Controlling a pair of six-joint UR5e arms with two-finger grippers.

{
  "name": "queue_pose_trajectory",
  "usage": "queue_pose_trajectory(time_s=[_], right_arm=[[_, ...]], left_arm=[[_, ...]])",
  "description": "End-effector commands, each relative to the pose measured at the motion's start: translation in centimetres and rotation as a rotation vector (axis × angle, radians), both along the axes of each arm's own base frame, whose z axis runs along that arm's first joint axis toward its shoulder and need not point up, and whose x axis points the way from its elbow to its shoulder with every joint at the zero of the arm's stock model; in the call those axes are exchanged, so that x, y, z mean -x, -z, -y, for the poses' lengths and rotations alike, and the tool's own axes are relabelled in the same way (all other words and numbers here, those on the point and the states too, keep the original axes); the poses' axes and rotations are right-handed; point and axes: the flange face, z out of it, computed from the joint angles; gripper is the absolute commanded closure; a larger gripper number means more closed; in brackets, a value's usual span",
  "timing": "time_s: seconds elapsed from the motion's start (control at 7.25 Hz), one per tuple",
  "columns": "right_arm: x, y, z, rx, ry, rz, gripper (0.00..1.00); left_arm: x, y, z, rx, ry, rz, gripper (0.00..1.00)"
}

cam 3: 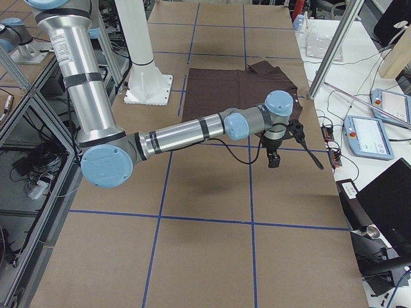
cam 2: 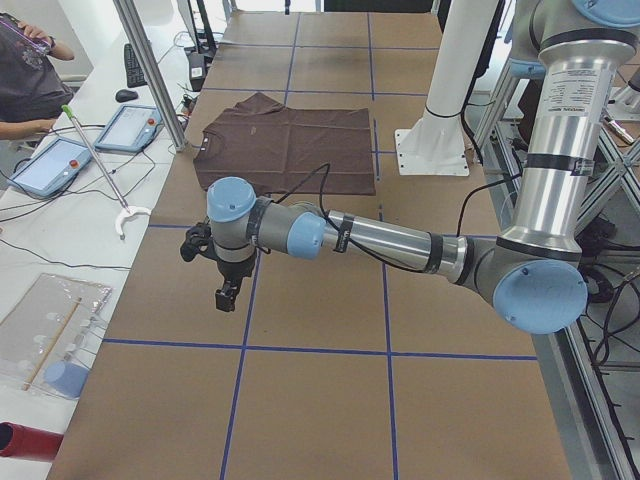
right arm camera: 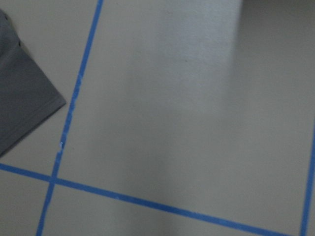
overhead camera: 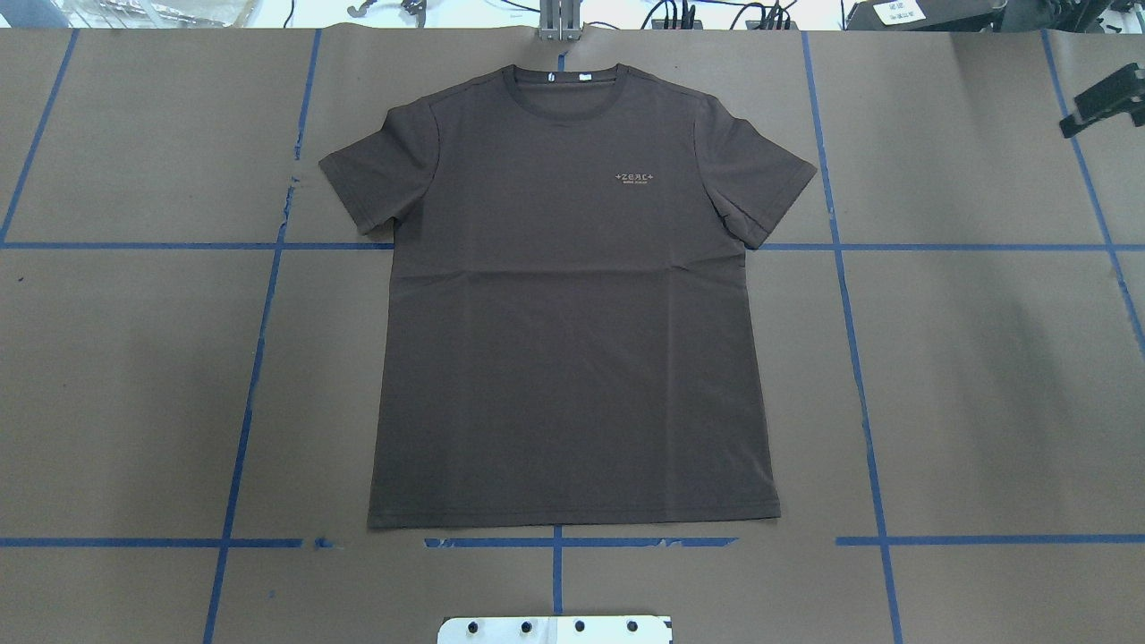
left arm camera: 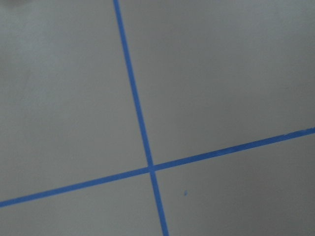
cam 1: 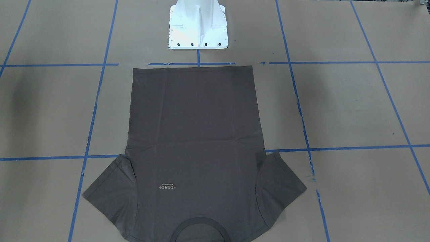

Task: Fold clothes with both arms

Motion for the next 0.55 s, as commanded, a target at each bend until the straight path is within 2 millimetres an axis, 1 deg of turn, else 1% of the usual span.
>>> queue_pose_trajectory(time_s=[0.0,0.14,0.28,0.41], right_arm=[[12.0,1.1,4.2,0.014,-0.019,0.041,0.0],[16.5,1.0,5.3,0.032,-0.023,0.075,0.0],[18.5,0.1,6.2,0.022,-0.036,0.086,0.0],[21.8,0.5,6.9,0.033,-0.078,0.041,0.0]], left_arm=[[-0.7,-0.5,0.3,-0.064,0.01,-0.023,0.0],[-1.2,-0.5,0.9,-0.027,0.039,-0.034,0.0],[-3.1,-0.5,1.2,-0.028,0.009,-0.028,0.0],[-3.3,-0.3,1.2,-0.047,0.005,-0.032,0.0]])
